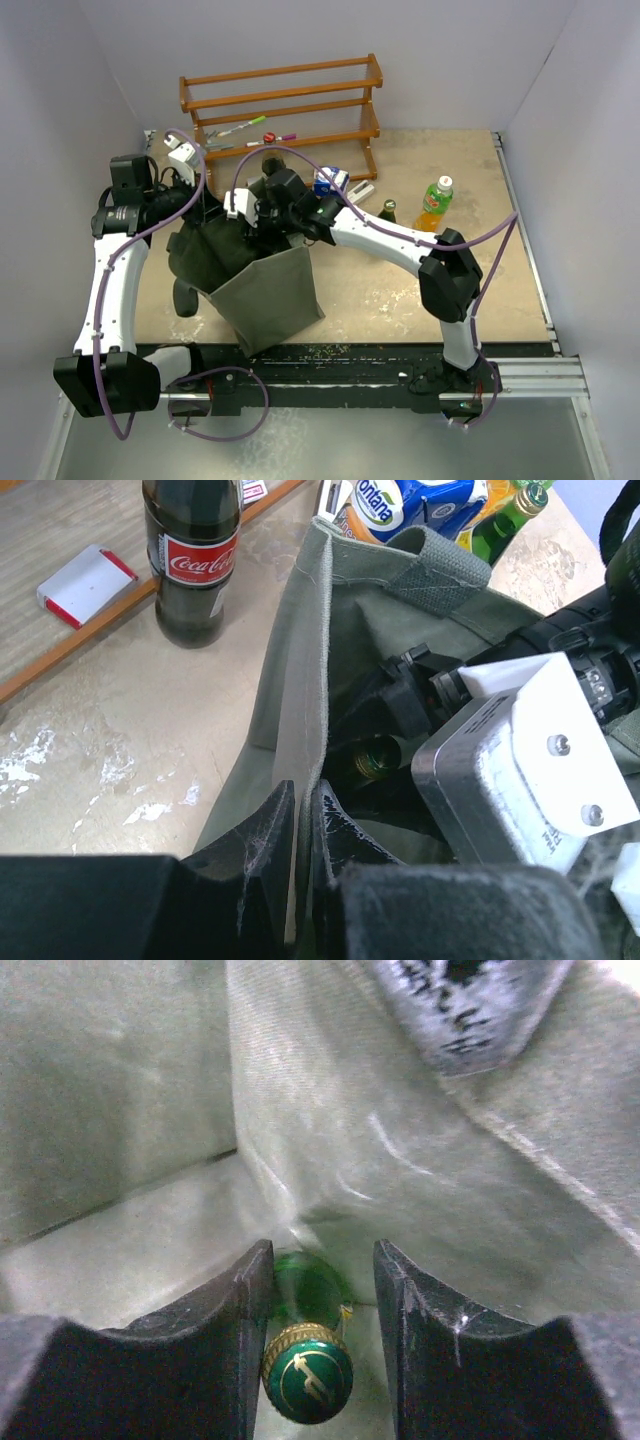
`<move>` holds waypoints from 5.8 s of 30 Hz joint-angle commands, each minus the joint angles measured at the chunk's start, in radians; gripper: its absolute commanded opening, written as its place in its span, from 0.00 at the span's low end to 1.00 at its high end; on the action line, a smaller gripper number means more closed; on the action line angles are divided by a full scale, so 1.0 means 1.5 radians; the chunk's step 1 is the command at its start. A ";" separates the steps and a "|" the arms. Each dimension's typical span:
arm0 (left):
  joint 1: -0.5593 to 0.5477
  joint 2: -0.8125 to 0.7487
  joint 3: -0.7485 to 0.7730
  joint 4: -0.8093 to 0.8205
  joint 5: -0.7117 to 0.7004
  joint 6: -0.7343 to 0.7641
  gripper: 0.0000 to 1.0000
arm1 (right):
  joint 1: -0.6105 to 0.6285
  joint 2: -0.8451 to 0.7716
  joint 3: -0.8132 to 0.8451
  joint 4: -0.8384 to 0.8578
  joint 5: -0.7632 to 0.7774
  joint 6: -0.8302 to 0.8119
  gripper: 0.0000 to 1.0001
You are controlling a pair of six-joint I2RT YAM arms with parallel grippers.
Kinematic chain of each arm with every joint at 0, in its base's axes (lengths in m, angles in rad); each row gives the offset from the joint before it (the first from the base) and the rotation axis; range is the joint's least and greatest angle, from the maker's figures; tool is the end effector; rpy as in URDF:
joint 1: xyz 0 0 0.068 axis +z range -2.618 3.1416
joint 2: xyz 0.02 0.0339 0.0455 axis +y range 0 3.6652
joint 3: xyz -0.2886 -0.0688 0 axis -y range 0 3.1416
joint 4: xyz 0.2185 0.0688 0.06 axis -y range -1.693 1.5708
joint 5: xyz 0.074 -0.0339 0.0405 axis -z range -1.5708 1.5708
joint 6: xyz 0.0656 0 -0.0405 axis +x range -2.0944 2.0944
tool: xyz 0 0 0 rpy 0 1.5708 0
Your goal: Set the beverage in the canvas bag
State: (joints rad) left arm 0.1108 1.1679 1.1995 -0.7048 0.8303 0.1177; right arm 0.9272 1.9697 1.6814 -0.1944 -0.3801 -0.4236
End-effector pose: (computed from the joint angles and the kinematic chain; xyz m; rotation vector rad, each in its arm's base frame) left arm 0.2198 -0.0243 0.3721 0.4425 2.0500 -0.7857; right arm 0.2675 0.3971 0.3122 -1.4862 1.4689 0.6995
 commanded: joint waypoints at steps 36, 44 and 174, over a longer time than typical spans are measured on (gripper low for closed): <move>0.000 -0.018 0.001 0.005 -0.034 -0.005 0.06 | -0.007 -0.211 0.169 -0.092 0.012 0.067 0.75; -0.001 -0.030 -0.002 0.007 -0.036 -0.004 0.01 | -0.011 -0.248 0.147 -0.046 0.224 0.066 0.75; -0.001 -0.055 -0.056 0.042 -0.050 0.015 0.00 | -0.157 -0.065 0.687 -0.108 0.050 0.185 0.00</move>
State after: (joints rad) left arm 0.1108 1.0859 1.1316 -0.6449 0.7639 0.1177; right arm 0.6914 1.9816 2.5980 -0.5465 -0.2604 -0.1150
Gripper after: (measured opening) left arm 0.010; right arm 0.347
